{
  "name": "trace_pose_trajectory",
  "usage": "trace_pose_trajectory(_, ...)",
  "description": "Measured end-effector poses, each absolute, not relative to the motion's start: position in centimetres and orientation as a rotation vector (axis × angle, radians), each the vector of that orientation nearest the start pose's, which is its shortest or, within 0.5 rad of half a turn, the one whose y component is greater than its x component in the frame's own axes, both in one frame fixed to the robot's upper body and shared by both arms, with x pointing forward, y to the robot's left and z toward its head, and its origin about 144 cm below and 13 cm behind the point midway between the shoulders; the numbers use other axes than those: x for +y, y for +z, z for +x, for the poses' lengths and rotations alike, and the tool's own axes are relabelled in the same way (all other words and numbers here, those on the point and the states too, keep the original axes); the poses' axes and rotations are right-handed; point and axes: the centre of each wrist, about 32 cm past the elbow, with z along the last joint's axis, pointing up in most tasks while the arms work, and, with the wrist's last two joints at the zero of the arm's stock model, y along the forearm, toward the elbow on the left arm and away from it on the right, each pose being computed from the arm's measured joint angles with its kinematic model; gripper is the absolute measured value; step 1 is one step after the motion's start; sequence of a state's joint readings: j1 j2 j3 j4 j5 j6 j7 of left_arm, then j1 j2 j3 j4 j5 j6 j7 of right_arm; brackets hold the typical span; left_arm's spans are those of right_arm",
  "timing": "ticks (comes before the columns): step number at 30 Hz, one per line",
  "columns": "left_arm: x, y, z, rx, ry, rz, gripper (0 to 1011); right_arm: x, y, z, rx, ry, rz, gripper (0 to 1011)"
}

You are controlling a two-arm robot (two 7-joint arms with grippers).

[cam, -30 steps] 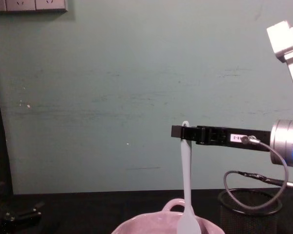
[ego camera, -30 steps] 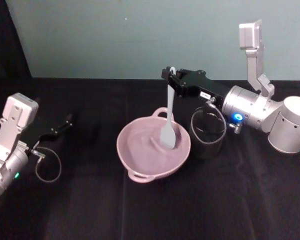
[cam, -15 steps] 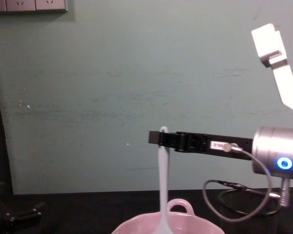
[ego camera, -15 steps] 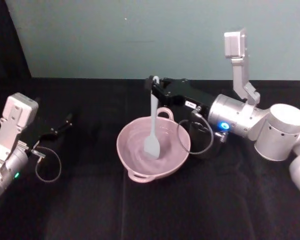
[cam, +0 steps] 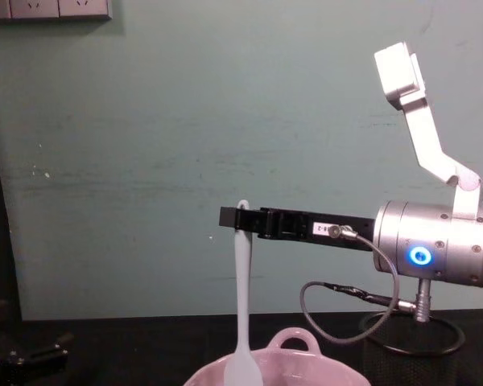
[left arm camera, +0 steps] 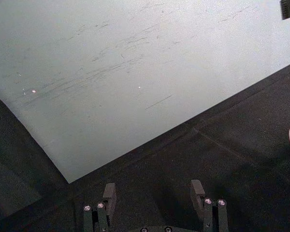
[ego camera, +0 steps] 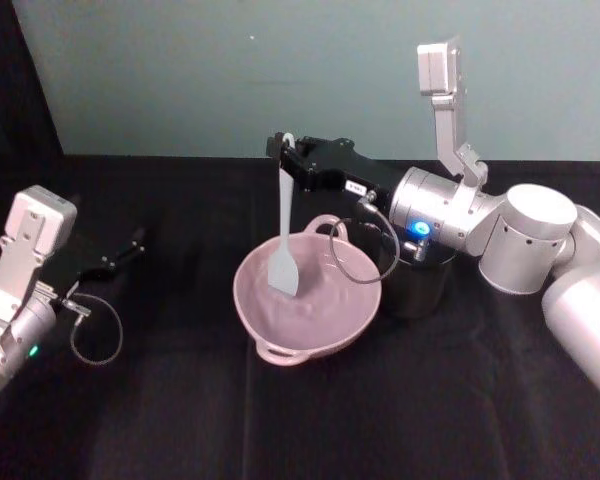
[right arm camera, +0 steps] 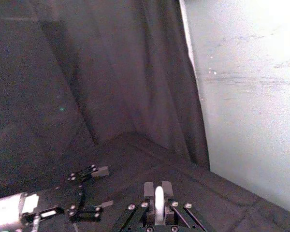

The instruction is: Use the one hand to pick up the spoon and stir the clear water in the bowl.

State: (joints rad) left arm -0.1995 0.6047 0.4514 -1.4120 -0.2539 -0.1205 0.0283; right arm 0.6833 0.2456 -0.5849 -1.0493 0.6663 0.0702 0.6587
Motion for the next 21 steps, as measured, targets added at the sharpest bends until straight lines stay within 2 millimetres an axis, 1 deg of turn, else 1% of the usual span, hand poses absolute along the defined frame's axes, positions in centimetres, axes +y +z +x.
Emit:
trace_pose_trajectory(2,31.0,114.0,48.9,-0.285,1.248,0.304,1011,-18.8,121.6,61.8,0.145,-0.559,0.064,109)
trace_pose_trajectory(5,31.0,114.0,48.9,-0.285,1.248,0.304,1011,-19.3,121.8,62.5,0.141,-0.58,0.061,109)
trace_pose_trajectory(8,31.0,114.0,48.9,-0.285,1.248,0.305,1011,-19.8,122.0,62.8,0.137,-0.594,0.06,108)
trace_pose_trajectory(11,31.0,114.0,48.9,-0.285,1.248,0.304,1011,-20.9,122.3,62.9,0.128,-0.62,0.061,109)
trace_pose_trajectory(15,31.0,114.0,48.9,-0.285,1.248,0.304,1011,-21.8,122.4,62.7,0.127,-0.642,0.058,108)
trace_pose_trajectory(18,31.0,114.0,48.9,-0.285,1.248,0.304,1011,-22.9,122.4,62.1,0.126,-0.665,0.052,109)
trace_pose_trajectory(21,31.0,114.0,48.9,-0.285,1.248,0.304,1011,-23.4,122.4,61.6,0.129,-0.671,0.043,108)
